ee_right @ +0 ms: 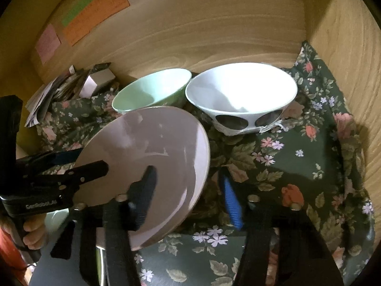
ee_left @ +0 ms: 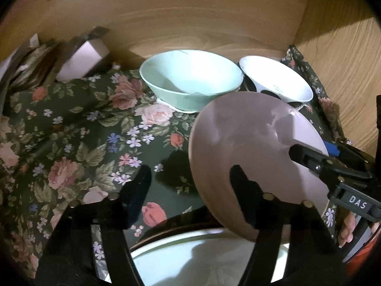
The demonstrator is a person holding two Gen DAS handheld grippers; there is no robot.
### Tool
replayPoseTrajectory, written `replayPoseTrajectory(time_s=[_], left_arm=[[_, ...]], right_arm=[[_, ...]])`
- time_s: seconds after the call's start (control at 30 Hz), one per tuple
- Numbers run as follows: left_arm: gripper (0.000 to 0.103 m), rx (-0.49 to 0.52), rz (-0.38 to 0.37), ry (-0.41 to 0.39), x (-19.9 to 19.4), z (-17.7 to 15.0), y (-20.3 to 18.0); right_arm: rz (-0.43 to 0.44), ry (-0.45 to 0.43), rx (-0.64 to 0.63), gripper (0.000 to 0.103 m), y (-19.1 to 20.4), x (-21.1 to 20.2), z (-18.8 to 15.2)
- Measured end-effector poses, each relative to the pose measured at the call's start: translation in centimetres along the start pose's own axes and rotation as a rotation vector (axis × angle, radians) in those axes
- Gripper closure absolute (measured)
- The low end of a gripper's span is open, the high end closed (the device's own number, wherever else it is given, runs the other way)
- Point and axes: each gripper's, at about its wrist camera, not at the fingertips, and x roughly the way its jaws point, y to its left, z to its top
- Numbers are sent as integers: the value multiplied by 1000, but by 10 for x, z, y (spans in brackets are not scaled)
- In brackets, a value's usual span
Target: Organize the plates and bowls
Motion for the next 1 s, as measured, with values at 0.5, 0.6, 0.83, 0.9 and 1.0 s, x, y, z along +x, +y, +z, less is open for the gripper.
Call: replayPoseTrajectory(time_s=[0.5, 0.6, 0.83, 0.9, 1.0], left_arm=[[77, 6, -82, 48, 15, 2, -10], [78, 18, -68, 38, 13, 3, -15], [78, -5, -80, 24, 10, 1, -15], [78, -7, -85, 11, 3, -1, -12], [78, -7, -94, -14, -8, -2, -12]], right_arm=[[16, 12, -3, 79, -3, 8, -2], [11, 10, -3, 79, -2, 7, -2], [7, -8, -2, 79, 1, -4, 0], [7, -14, -3, 79, 2, -8, 1], [8, -27, -5, 79, 5, -15, 1]])
